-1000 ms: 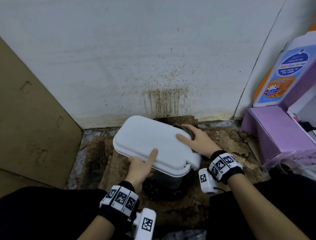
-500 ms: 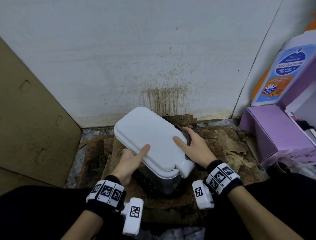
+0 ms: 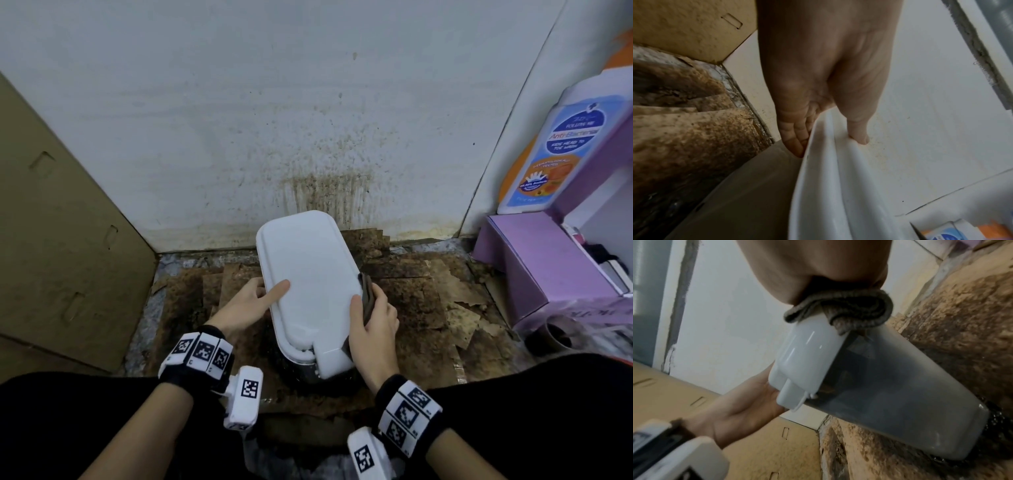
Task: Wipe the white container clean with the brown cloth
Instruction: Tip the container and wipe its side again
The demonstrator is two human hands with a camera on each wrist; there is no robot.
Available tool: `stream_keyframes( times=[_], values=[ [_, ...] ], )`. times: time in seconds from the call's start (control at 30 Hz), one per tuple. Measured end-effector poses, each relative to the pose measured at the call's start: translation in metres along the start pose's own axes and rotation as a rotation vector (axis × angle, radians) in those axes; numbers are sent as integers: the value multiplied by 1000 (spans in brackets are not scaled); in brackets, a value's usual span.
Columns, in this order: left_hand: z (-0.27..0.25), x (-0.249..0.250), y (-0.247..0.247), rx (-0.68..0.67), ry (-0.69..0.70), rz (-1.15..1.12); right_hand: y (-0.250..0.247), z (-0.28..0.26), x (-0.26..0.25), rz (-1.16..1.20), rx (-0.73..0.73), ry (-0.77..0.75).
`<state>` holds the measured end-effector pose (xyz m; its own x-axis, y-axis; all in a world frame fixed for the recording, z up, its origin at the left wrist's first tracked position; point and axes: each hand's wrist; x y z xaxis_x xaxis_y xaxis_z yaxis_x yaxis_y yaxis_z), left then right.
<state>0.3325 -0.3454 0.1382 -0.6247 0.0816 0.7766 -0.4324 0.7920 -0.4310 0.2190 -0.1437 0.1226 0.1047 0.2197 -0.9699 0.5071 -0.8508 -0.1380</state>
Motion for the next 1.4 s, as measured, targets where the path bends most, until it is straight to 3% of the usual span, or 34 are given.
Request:
stream_keyframes(
  times=[0.23, 0.37, 0.57, 0.73, 1.03, 1.4],
  values=[
    [-5, -4, 4, 40, 18, 44, -8, 29, -4, 46, -110, 25],
    [-18, 1, 21, 213, -74, 170, -16, 47, -15, 117, -174, 45],
    [-17, -3, 45, 285, -34, 43, -11, 50, -20, 77, -272, 40],
    [-14, -1, 54, 306, 25, 2, -12, 50, -19, 65, -243, -35],
    [-8, 4, 44, 219, 99, 40, -8, 31, -6, 79, -63, -30],
    [-3, 1, 43, 140, 114, 66, -8, 30, 9, 222, -6, -1]
  ],
)
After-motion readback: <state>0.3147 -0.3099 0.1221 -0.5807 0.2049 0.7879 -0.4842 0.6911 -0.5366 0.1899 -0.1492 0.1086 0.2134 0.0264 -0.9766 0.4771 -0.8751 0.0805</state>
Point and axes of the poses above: each hand's wrist, its own z-axis towards the middle knuckle, its own y-axis out of the palm, x = y × z, and after that the axes turned 13 degrees about z, right-handed
